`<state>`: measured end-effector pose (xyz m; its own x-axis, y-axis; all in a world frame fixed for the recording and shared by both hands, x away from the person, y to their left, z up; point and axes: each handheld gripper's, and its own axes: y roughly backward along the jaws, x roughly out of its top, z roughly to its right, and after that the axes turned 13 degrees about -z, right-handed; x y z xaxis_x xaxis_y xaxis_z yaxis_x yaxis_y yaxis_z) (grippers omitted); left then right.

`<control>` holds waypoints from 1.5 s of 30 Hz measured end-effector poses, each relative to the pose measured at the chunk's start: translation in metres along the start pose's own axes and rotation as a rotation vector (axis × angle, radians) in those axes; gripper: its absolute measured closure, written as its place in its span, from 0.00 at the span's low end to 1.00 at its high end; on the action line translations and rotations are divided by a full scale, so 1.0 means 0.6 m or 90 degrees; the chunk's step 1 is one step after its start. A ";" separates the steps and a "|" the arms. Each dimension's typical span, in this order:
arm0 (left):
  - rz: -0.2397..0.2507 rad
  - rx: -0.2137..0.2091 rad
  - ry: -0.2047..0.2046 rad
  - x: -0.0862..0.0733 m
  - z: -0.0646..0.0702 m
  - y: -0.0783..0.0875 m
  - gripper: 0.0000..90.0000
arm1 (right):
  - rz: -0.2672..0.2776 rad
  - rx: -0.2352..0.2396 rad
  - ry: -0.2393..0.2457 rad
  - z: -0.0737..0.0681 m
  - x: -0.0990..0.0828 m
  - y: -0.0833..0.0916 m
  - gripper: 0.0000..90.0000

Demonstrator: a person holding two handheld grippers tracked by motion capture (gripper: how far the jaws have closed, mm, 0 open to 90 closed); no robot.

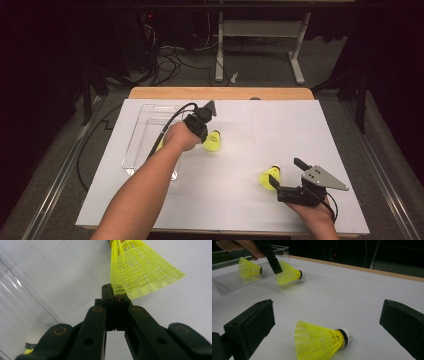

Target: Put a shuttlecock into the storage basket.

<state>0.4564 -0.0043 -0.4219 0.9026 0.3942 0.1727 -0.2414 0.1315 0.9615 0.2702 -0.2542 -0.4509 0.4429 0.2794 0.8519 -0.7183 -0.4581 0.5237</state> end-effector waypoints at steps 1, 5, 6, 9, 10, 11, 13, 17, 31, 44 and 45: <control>-0.003 -0.001 0.010 0.000 0.000 0.002 0.99 | 0.000 0.001 0.001 0.000 0.000 0.000 0.00; -0.008 0.001 0.003 -0.006 -0.005 0.007 1.00 | 0.000 0.001 0.001 -0.001 0.000 0.000 0.00; -0.012 -0.002 -0.003 -0.006 -0.008 0.009 0.99 | 0.000 0.000 0.002 -0.001 0.000 0.000 0.00; -0.017 0.000 -0.006 -0.008 -0.015 0.014 0.99 | -0.001 0.000 0.002 -0.002 0.000 0.000 0.01; -0.013 0.002 -0.005 -0.009 -0.017 0.016 0.99 | -0.001 0.001 0.001 -0.002 0.000 0.000 0.01; -0.016 -0.003 -0.007 -0.009 -0.019 0.020 0.99 | -0.001 0.001 0.001 -0.002 0.000 0.000 0.00; -0.014 -0.006 -0.003 -0.011 -0.020 0.027 0.99 | -0.002 0.000 0.002 -0.003 -0.001 0.000 0.01; -0.026 -0.017 0.001 -0.018 -0.026 0.038 1.00 | -0.002 -0.001 0.002 -0.003 -0.001 0.001 0.01; -0.034 -0.029 -0.011 -0.044 -0.051 0.053 0.99 | -0.002 0.000 0.006 -0.005 0.000 0.001 0.01; -0.050 -0.028 -0.028 -0.069 -0.074 0.055 0.99 | -0.002 -0.001 0.009 -0.007 0.000 0.002 0.01; -0.053 -0.029 -0.026 -0.071 -0.075 0.056 0.99 | -0.003 0.000 0.011 -0.007 -0.001 0.002 0.00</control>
<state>0.3938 0.0241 -0.4068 0.9337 0.3430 0.1025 -0.1804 0.2036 0.9623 0.2667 -0.2512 -0.4505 0.4370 0.2957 0.8494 -0.7163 -0.4568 0.5276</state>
